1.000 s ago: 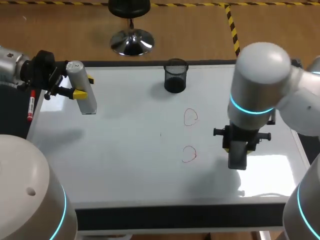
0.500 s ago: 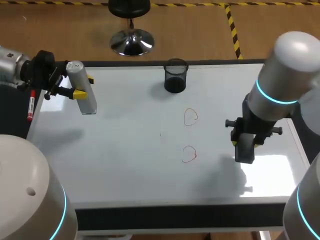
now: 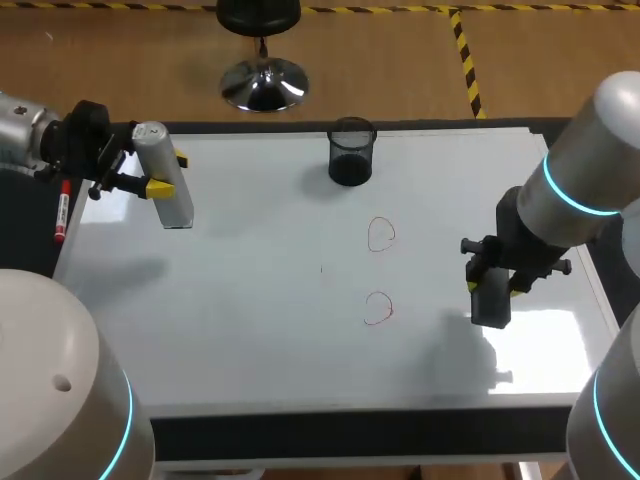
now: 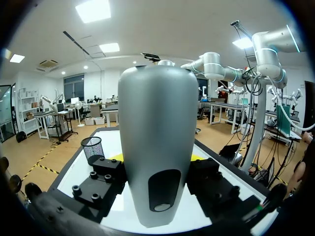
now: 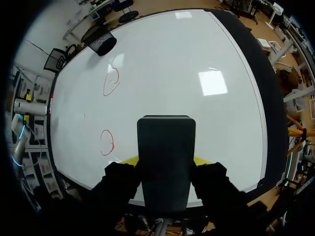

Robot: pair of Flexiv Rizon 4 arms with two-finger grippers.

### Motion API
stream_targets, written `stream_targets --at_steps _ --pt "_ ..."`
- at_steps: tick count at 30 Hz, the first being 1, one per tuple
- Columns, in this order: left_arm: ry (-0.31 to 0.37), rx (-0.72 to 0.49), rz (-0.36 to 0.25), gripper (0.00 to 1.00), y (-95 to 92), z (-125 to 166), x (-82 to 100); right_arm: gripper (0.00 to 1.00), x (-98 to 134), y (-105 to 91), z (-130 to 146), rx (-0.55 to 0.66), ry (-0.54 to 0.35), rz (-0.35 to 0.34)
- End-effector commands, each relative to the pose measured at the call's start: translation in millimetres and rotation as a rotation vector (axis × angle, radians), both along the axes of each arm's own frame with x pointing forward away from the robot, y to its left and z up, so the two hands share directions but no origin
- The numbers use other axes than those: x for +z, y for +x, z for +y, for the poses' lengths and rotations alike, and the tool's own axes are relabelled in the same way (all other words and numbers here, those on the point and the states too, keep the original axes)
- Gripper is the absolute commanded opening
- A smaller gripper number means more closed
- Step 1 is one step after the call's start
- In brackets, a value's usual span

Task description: Pick up the inspection probe, press it on each red-marked spot on the whiteboard one by one, put down the probe, pick up the eraser, and wipe off all the red marks.

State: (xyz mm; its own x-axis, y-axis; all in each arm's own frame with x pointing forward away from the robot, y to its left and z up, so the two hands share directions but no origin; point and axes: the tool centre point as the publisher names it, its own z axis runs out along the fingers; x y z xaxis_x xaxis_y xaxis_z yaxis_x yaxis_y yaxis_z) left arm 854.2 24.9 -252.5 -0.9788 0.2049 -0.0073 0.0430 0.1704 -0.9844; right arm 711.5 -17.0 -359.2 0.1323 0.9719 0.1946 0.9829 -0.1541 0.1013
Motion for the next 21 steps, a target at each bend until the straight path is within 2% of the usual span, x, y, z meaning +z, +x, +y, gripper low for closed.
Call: stream_targets --at_steps 1,20,21 --pt "0.000 -0.002 -0.001 0.00 0.6 0.5 1.0 0.00 0.2 -2.7 -4.4 0.006 0.045 -0.010" --pt "0.000 -0.002 -0.001 0.00 0.6 0.5 1.0 0.00 0.2 -2.7 -4.4 0.006 0.045 -0.010" --pt "0.000 -0.014 -0.010 0.00 -3.6 0.4 0.2 0.00 0.2 -2.7 -4.4 0.006 0.045 -0.010"
